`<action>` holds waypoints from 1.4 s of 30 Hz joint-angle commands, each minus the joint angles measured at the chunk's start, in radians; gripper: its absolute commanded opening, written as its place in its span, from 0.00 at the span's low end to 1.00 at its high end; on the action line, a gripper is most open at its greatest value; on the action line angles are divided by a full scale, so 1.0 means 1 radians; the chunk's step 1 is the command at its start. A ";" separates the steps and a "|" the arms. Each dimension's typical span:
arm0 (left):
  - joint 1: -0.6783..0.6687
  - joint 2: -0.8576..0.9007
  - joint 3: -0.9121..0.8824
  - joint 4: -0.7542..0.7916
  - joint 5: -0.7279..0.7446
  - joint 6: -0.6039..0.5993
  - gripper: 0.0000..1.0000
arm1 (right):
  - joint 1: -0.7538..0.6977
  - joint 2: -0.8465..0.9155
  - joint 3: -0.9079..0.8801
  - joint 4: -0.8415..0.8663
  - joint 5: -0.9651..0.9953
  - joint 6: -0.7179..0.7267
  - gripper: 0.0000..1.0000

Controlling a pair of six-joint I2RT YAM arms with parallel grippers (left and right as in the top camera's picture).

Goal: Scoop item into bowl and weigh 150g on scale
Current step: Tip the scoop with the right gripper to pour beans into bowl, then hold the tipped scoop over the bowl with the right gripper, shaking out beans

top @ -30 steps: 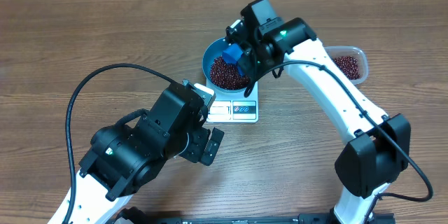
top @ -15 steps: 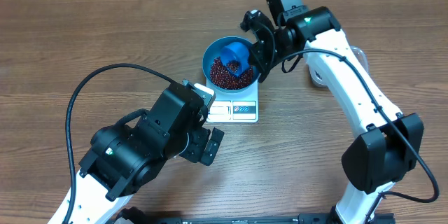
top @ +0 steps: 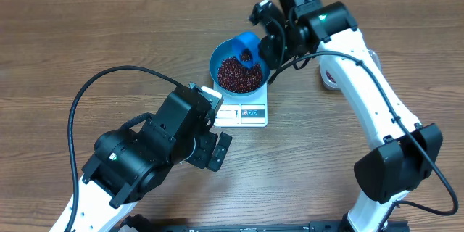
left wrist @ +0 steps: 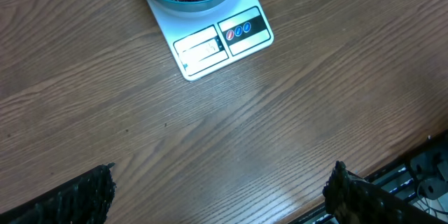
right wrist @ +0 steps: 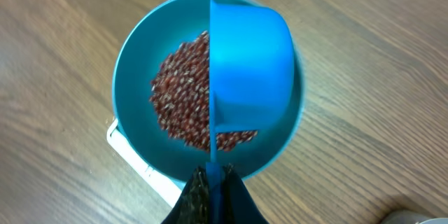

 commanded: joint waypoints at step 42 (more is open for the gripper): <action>0.002 -0.002 0.012 0.001 0.004 0.016 1.00 | 0.072 -0.042 0.033 -0.040 0.126 -0.095 0.04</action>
